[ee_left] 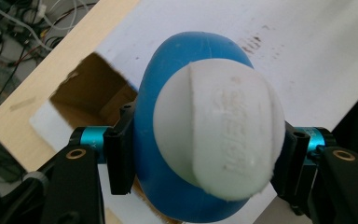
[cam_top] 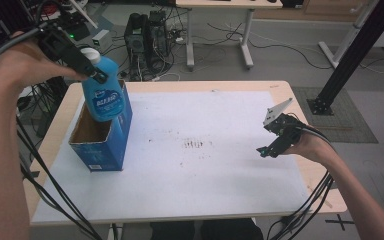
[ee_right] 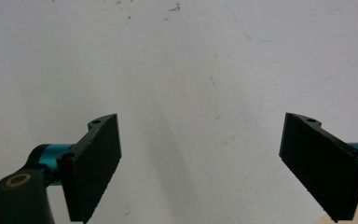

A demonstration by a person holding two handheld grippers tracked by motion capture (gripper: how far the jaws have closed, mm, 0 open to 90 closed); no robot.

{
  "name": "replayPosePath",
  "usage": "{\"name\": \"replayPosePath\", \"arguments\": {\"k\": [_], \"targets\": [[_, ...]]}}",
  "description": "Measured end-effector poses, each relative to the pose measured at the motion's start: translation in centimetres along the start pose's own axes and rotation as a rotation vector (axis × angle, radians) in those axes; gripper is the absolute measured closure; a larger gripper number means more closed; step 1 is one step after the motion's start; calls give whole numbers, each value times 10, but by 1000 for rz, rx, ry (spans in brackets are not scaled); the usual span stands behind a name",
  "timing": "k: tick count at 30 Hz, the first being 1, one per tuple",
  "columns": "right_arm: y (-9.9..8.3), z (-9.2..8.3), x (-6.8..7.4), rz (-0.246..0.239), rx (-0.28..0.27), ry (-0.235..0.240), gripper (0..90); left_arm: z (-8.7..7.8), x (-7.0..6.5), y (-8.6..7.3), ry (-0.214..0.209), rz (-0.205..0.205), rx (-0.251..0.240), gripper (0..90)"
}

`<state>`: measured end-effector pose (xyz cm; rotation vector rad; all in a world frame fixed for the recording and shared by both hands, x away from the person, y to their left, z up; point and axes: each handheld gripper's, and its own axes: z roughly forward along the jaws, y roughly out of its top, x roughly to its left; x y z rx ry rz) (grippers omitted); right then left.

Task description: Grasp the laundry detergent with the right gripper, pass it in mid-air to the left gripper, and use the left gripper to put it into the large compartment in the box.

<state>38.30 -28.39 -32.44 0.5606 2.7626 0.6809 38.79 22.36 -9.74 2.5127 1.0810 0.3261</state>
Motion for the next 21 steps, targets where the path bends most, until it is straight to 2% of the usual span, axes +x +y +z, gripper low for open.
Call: {"name": "replayPosePath", "arguments": {"k": [2, 3, 4, 5, 7, 8, 10, 14, 15, 16, 17, 18, 21], "targets": [[0, -2, 1, 29, 19, 4, 119, -2, 6, -3, 12, -19, 8, 381], [-1, -1, 1, 29, 8, -4, 120, -2, 8, -5, 13, -31, 10, 381], [-1, -3, 2, 53, 37, 7, 120, -3, 11, -6, 18, -33, 14, 381], [-2, -2, 1, 44, 26, 6, 119, -2, 14, -8, 22, -45, 10, 381], [-3, -1, 1, 59, 22, -3, 119, -1, 17, -11, 30, -55, 12, 382], [-3, -2, 0, 60, 36, -1, 119, 0, 18, -13, 32, -57, 13, 382], [-5, -1, -1, 37, 36, -4, 119, 2, 21, -16, 33, -68, 16, 382], [-5, -1, 0, 57, 44, -4, 119, 9, 25, -21, 33, -80, 29, 382], [-6, 0, -1, 36, 40, -12, 119, 11, 26, -23, 31, -78, 32, 382], [-5, -1, 0, 52, 43, -10, 119, 13, 27, -24, 27, -79, 36, 382], [-6, 0, -1, 40, 40, -5, 119, 16, 28, -25, 23, -81, 39, 381], [-6, 1, 0, 50, 35, -8, 119, 18, 28, -26, 20, -83, 34, 381], [-6, 2, 1, 51, 63, -4, 119, 26, 29, -30, 12, -90, 36, 381]]}}
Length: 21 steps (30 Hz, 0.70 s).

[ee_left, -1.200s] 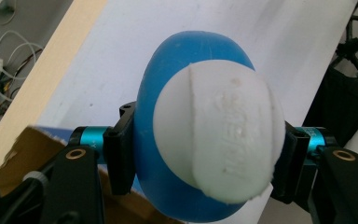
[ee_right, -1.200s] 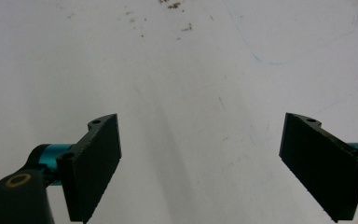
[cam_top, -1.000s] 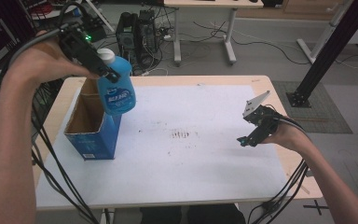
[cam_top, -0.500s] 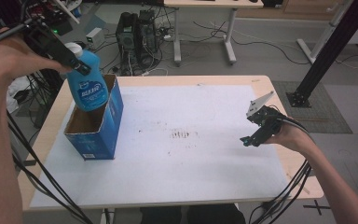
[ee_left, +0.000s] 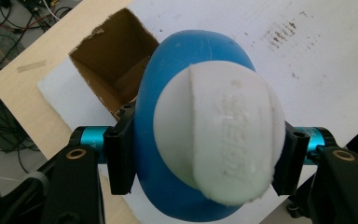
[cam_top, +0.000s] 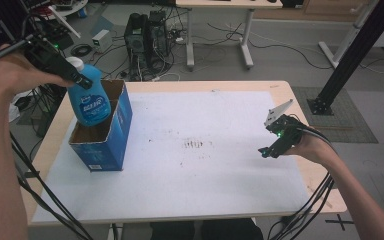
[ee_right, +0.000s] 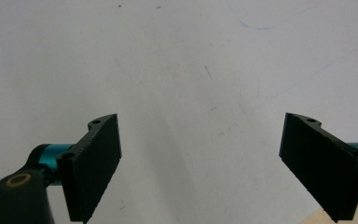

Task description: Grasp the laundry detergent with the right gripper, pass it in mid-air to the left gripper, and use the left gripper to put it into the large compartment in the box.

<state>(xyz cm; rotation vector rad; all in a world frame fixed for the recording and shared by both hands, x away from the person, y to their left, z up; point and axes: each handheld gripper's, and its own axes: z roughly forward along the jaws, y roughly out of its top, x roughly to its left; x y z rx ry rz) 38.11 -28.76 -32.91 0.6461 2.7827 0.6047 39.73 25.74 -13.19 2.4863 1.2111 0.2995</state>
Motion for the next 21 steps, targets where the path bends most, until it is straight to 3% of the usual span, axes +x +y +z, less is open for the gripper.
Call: {"name": "replayPosePath", "arguments": {"k": [14, 21], "targets": [[-1, 8, 3, -3, 23, 6, 119, 37, 6, -15, -18, -14, 30, 382], [-2, 11, 5, 9, 29, 10, 119, 58, 7, -22, -31, -2, 46, 381]]}}
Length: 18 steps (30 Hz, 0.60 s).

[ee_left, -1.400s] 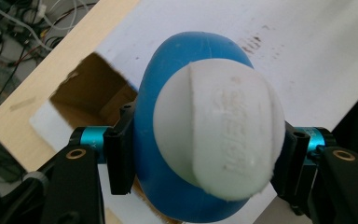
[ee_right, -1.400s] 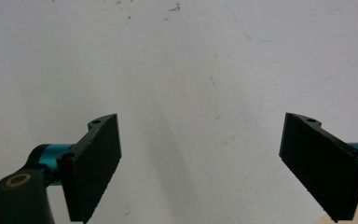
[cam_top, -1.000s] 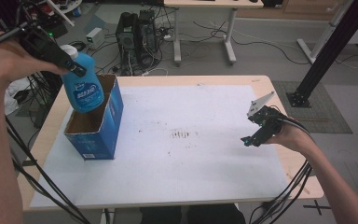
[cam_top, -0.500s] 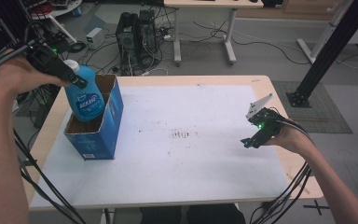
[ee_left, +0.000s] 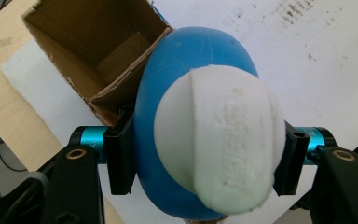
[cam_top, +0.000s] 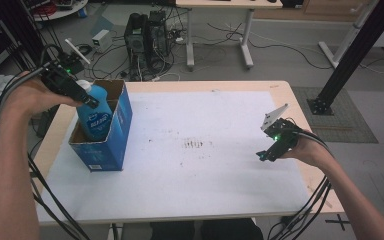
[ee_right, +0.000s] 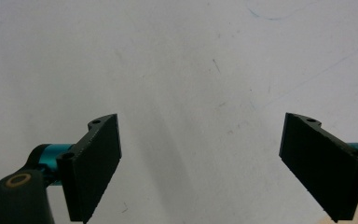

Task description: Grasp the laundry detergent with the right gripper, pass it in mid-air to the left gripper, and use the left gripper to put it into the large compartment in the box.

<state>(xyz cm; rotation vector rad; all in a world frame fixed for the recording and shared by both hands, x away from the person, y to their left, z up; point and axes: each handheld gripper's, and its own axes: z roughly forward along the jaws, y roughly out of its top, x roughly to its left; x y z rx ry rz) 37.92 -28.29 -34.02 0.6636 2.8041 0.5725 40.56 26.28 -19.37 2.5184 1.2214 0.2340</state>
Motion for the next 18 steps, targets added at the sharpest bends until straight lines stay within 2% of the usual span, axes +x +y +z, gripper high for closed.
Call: {"name": "replayPosePath", "arguments": {"k": [3, 4, 11, 12, 16, 18], "targets": [[-1, 1, 0, -2, -2, -3, 119, 8, 2, -3, 1, 14, 13, 381], [-2, 3, -3, -41, -28, -6, 119, 11, 2, -4, -1, 21, 16, 381], [-4, 7, -1, -17, -18, -1, 119, 28, 4, -10, -14, 43, 42, 381], [-5, 8, -2, -33, -24, -5, 119, 30, 5, -11, -16, 42, 43, 381], [-5, 9, 0, -14, -14, 0, 119, 38, 6, -14, -23, 39, 41, 381], [-6, 10, -1, -29, -19, 1, 119, 41, 6, -16, -29, 45, 46, 381]]}}
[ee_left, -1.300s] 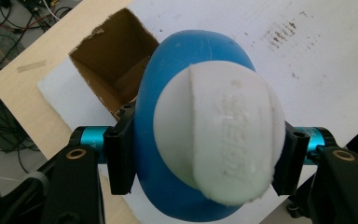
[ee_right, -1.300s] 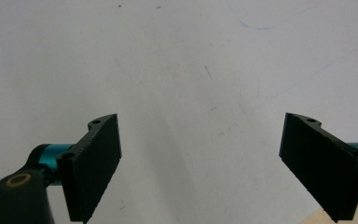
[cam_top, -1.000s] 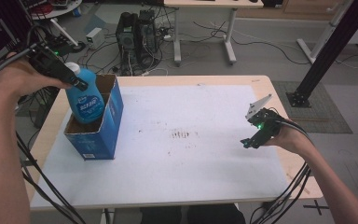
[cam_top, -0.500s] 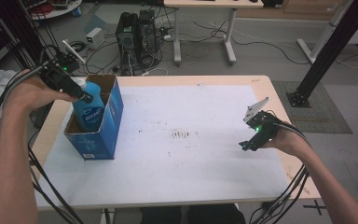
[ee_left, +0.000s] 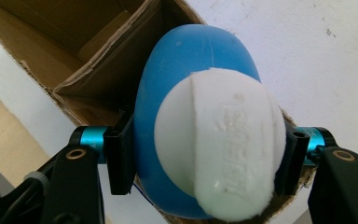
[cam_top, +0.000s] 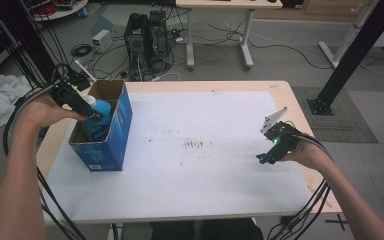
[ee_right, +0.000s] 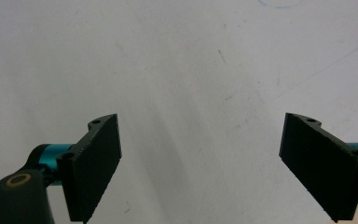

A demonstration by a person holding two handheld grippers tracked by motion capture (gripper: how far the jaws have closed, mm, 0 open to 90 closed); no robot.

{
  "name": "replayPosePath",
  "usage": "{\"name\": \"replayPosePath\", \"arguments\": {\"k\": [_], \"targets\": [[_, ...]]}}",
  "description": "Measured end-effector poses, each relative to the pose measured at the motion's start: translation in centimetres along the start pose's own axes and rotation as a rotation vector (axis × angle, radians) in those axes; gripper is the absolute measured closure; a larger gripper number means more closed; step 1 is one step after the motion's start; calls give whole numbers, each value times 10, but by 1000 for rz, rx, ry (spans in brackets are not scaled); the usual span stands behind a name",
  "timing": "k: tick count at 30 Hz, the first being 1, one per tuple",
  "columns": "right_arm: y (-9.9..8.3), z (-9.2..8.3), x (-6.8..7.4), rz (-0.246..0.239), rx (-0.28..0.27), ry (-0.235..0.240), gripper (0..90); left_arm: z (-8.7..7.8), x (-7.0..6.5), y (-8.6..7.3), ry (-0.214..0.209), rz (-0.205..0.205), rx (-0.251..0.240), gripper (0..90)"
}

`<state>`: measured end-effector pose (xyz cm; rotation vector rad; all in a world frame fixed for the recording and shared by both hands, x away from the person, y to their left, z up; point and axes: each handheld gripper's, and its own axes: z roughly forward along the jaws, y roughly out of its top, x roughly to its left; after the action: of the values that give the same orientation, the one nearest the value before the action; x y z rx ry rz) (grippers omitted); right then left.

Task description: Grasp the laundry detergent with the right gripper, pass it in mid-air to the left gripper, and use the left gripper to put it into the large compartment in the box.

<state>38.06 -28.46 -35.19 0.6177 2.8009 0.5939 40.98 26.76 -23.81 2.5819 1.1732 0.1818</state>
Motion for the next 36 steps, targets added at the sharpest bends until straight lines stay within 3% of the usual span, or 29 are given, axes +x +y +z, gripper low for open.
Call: {"name": "replayPosePath", "arguments": {"k": [12, 14, 15, 16, 36], "targets": [[-1, 2, 4, 21, 16, 1, 120, 19, 0, -5, -7, 20, 30, 381], [-1, 2, 3, 9, 10, -2, 119, 21, 0, -6, -12, 22, 31, 381], [-2, 1, 0, -47, 24, 0, 119, 22, 0, -7, -10, 26, 30, 381], [-1, 2, 4, 21, 24, 1, 120, 23, 0, -7, -11, 26, 31, 381], [-2, 4, 5, 13, 22, 2, 120, 35, 0, -12, -22, 47, 64, 380]]}}
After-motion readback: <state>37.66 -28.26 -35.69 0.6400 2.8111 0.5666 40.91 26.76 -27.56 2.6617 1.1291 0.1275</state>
